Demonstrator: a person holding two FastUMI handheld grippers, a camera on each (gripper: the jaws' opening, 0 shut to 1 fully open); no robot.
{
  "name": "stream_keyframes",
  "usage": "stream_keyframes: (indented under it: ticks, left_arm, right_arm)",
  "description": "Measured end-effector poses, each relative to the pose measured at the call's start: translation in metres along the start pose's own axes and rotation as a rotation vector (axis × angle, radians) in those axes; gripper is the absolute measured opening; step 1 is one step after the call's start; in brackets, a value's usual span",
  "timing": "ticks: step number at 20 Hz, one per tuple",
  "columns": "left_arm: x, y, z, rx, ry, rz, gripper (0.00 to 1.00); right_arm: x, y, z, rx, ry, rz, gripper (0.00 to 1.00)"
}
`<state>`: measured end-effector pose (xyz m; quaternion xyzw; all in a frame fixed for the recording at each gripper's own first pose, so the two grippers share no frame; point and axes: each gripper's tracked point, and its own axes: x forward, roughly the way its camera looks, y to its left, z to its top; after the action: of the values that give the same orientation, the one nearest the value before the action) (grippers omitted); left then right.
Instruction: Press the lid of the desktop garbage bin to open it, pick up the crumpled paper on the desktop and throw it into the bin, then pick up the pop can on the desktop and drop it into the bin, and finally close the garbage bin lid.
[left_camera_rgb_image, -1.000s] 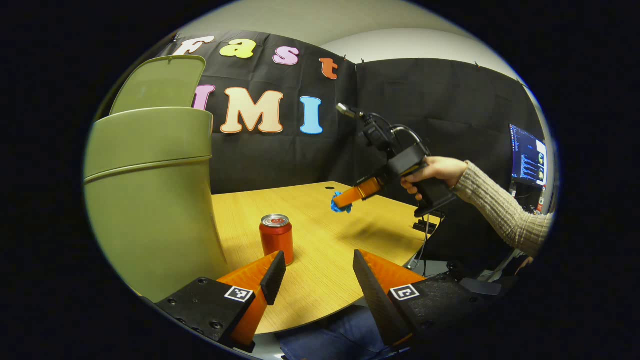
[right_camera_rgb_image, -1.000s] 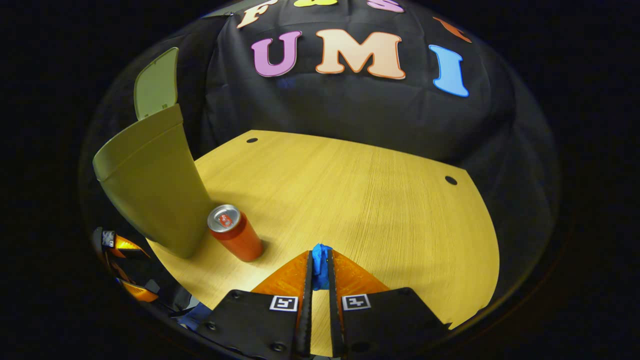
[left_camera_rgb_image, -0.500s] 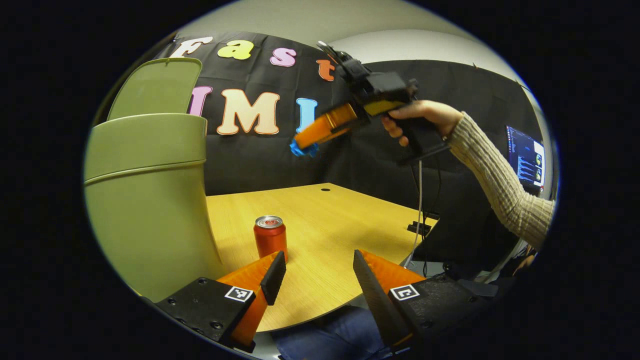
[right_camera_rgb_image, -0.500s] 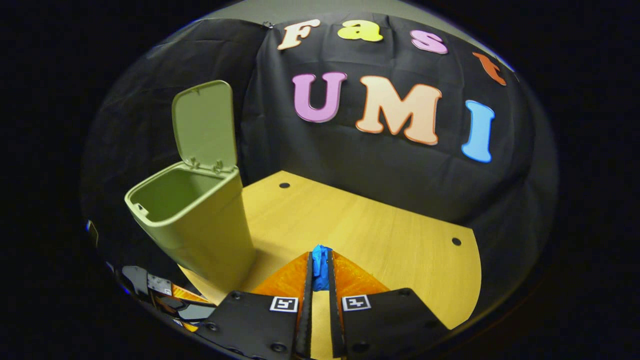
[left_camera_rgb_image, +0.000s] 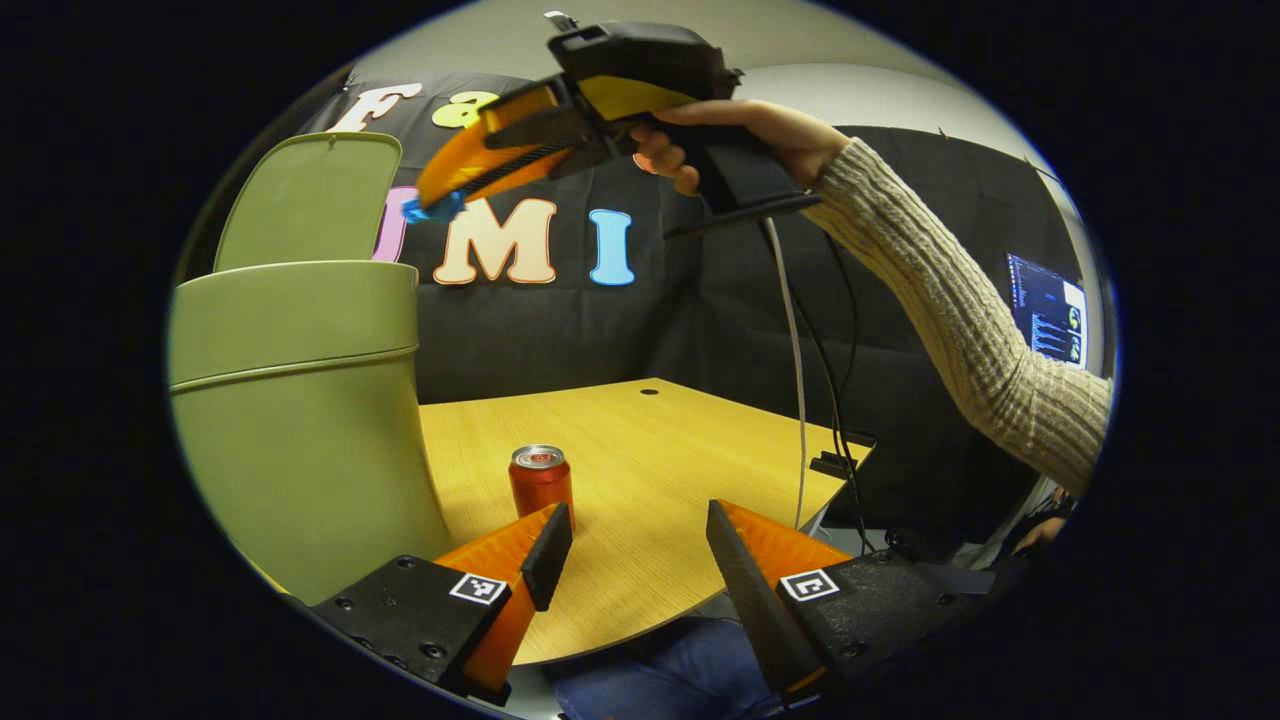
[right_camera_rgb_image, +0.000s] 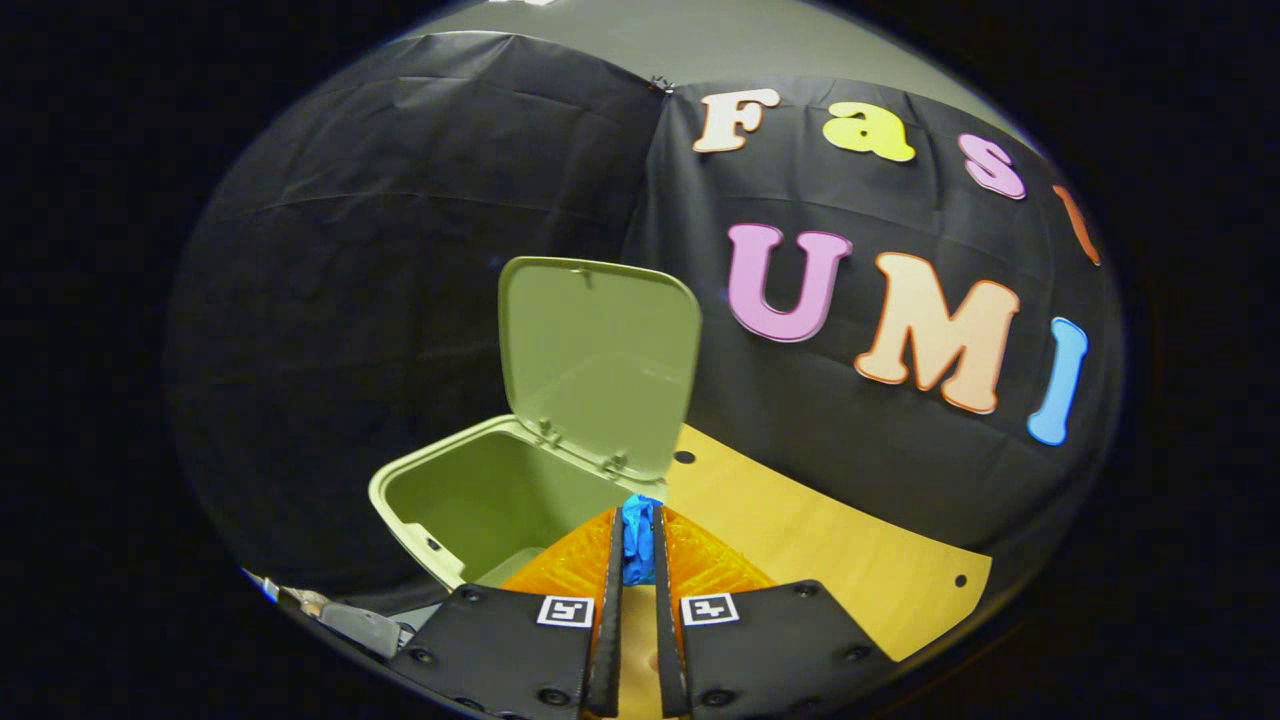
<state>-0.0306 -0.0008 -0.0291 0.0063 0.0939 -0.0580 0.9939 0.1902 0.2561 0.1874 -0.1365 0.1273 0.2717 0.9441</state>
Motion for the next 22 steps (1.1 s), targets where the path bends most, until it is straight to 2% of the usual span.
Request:
stream_keyframes:
  ticks: [2, 6, 7, 8, 9, 10, 11, 15, 19, 22]
  left_arm:
    - [-0.003, 0.001, 0.002, 0.006, -0.005, 0.006, 0.84]
    - [-0.008, 0.000, 0.005, 0.010, -0.018, 0.011, 0.84]
    - [-0.009, -0.001, 0.007, 0.010, -0.021, 0.012, 0.84]
    - [-0.010, -0.001, 0.009, 0.011, -0.022, 0.014, 0.84]
    - [-0.010, 0.000, 0.009, 0.010, -0.022, 0.015, 0.84]
    - [-0.011, 0.000, 0.009, 0.008, -0.020, 0.015, 0.84]
    - [-0.009, 0.000, 0.007, 0.005, -0.017, 0.014, 0.84]
    - [-0.006, 0.000, 0.004, -0.006, -0.004, 0.006, 0.84]
    - [-0.001, 0.004, 0.002, 0.000, 0.006, 0.014, 0.84]
    - [0.008, 0.006, -0.002, 0.008, 0.018, 0.032, 0.84]
  right_arm:
    - [0.014, 0.023, 0.001, 0.003, 0.005, 0.067, 0.17]
    - [0.029, 0.033, -0.007, -0.017, 0.041, 0.118, 0.17]
    - [0.030, 0.036, -0.008, -0.020, 0.043, 0.128, 0.22]
    - [0.031, 0.037, -0.008, -0.025, 0.041, 0.130, 0.31]
    - [0.032, 0.038, -0.008, -0.030, 0.038, 0.138, 0.34]
    - [0.033, 0.038, -0.011, -0.028, 0.036, 0.137, 0.47]
    - [0.033, 0.039, -0.010, -0.016, 0.031, 0.143, 0.48]
    - [0.023, 0.028, -0.004, 0.025, -0.006, 0.125, 0.91]
    - [-0.010, -0.017, -0.022, 0.035, -0.042, 0.042, 0.98]
    - [-0.038, -0.056, -0.045, 0.084, -0.060, -0.033, 0.99]
